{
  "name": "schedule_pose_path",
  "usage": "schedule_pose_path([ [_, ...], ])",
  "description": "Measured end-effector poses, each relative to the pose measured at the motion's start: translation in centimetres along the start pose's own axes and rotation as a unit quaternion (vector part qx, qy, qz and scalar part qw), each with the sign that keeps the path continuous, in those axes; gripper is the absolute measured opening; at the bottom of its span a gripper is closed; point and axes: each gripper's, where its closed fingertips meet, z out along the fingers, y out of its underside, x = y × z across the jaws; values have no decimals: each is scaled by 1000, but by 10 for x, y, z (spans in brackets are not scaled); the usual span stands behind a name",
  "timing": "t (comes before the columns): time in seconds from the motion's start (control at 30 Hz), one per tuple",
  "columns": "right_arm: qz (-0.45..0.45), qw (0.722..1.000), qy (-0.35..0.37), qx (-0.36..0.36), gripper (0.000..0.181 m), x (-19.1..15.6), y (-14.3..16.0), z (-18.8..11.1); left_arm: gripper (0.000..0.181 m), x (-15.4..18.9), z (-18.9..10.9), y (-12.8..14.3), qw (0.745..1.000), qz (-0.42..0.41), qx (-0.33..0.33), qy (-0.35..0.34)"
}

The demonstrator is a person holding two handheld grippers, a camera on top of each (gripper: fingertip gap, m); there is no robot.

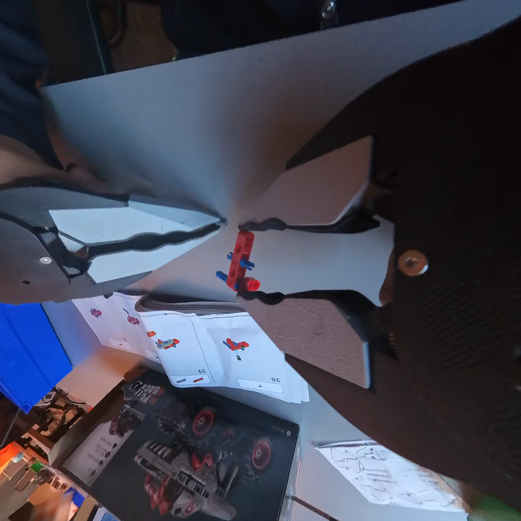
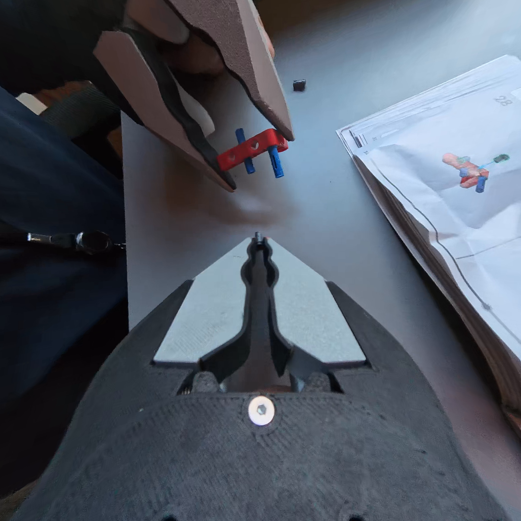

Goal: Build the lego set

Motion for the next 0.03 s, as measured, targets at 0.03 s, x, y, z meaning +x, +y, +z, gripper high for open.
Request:
schedule_pose_path([
  [0.03,-2,1000,-4,3,1,-1,-1,1,40,-1,0,0,1000,-9,0,1],
])
